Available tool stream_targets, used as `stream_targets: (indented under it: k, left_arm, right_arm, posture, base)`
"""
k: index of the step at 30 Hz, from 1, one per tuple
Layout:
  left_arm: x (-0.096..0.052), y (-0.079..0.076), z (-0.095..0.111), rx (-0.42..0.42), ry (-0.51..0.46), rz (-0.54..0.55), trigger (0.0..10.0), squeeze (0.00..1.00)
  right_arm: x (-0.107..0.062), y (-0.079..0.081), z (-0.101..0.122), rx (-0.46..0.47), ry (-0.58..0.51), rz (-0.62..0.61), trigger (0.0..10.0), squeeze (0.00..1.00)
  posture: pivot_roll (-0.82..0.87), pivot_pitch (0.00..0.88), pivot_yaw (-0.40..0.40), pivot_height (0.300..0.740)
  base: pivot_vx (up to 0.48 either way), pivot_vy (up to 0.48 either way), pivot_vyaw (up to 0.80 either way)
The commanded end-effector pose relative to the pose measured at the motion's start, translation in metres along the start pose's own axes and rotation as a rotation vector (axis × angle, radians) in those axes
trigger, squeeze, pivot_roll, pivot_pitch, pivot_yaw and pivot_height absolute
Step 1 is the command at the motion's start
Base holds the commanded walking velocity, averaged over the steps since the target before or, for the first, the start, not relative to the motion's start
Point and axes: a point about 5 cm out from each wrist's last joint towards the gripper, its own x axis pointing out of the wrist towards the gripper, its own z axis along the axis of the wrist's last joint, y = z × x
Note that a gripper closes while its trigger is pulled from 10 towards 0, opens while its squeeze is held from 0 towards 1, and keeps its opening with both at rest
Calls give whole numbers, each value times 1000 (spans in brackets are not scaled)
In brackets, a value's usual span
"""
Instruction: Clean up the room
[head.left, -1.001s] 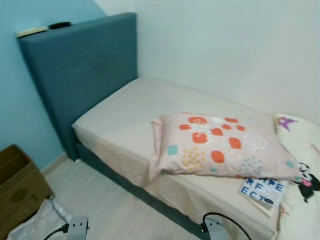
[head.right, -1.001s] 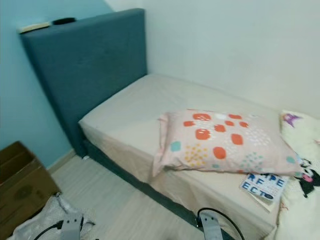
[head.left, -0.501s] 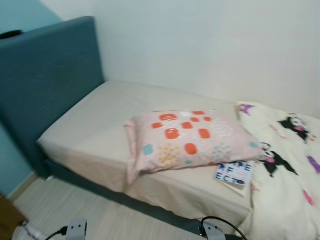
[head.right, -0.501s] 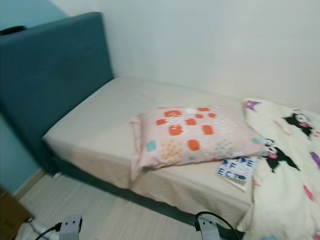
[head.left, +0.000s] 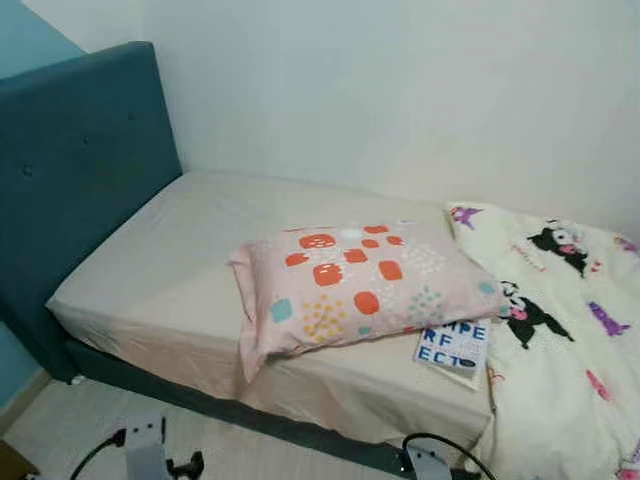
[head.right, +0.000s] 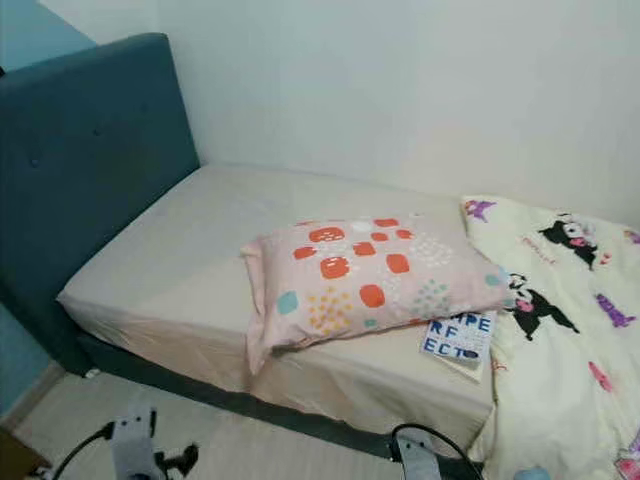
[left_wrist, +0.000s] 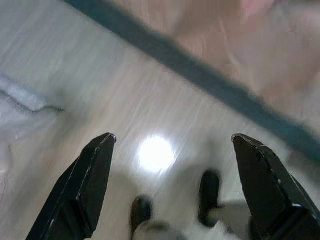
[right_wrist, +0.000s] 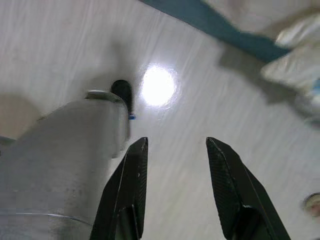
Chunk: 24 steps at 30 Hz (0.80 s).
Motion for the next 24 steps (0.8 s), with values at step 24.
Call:
stream_targets:
  k: [24]
  left_arm:
    - [9, -22, 39, -76, -154, -150, 10000, 0]
  right_arm:
    - [0, 1, 7, -42, -25, 4, 10000, 0]
  posture:
    - [-2, 0, -37, 719]
  base:
    - [356, 0, -188]
